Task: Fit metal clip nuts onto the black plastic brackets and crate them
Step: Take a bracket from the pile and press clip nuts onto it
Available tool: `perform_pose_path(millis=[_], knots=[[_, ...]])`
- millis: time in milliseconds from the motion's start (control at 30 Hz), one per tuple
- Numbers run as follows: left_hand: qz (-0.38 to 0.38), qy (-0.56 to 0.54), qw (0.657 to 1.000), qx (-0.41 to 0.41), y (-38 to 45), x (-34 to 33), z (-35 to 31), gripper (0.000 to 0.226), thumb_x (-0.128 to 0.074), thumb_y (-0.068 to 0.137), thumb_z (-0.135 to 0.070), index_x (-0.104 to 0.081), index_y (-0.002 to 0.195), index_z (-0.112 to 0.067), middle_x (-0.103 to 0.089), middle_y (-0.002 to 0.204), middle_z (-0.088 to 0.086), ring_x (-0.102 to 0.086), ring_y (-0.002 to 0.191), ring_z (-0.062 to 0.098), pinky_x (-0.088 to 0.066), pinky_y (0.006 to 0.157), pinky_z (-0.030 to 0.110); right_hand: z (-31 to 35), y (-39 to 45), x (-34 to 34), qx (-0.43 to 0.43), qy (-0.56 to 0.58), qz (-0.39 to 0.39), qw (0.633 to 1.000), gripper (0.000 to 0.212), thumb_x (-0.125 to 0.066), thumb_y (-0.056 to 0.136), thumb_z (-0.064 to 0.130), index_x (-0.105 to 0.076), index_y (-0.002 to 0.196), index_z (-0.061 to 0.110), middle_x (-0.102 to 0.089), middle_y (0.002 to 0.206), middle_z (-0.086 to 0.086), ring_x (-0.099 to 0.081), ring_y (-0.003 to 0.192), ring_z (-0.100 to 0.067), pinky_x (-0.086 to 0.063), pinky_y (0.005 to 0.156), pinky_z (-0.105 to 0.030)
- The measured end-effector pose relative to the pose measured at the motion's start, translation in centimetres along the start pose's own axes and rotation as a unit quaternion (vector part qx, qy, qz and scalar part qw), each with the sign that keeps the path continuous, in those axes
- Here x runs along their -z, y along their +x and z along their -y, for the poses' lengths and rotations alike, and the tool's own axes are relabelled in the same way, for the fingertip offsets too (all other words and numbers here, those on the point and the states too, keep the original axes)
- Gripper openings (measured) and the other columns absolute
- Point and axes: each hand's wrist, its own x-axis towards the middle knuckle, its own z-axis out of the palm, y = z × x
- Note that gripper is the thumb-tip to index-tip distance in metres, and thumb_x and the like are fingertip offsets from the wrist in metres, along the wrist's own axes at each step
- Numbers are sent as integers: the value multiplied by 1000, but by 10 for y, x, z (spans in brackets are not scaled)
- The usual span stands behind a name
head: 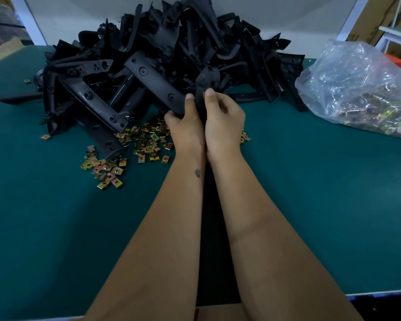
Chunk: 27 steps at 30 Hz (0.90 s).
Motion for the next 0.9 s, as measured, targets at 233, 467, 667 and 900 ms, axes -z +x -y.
perform_pose_path(millis=[233, 467, 667, 900], knots=[[-1, -49, 999, -11, 12, 15, -3, 25, -62, 97, -33, -46, 111, -18, -65, 94, 1, -67, 64, 6, -48, 48, 14, 3, -12, -17, 43, -99, 32, 994, 15, -76, 83, 26, -68, 86, 13, -69, 82, 5, -64, 74, -5, -48, 64, -14], [48, -65, 996, -47, 27, 34, -5, 27, -65, 95, -33, -51, 110, -15, -63, 120, 18, -61, 96, 23, -50, 88, 38, 1, -22, -40, 90, -187, 7, 978, 24, -67, 90, 35, -66, 91, 12, -68, 89, 1, -62, 85, -15, -54, 75, -36], [60, -52, 993, -88, 19, 35, -7, 26, -68, 75, -41, -53, 88, -24, -63, 87, -2, -62, 76, 9, -48, 73, 27, -4, -19, -41, 65, -150, -48, 985, 28, -62, 94, 33, -64, 90, 6, -67, 90, -3, -61, 85, -17, -52, 78, -36], [54, -61, 994, -76, 15, 33, -12, 34, -65, 67, -47, -53, 89, -24, -62, 91, -1, -59, 82, 13, -45, 85, 32, -9, -18, -43, 98, -179, -32, 978, 23, -62, 95, 29, -67, 88, 8, -67, 86, 0, -60, 81, -14, -49, 72, -29]])
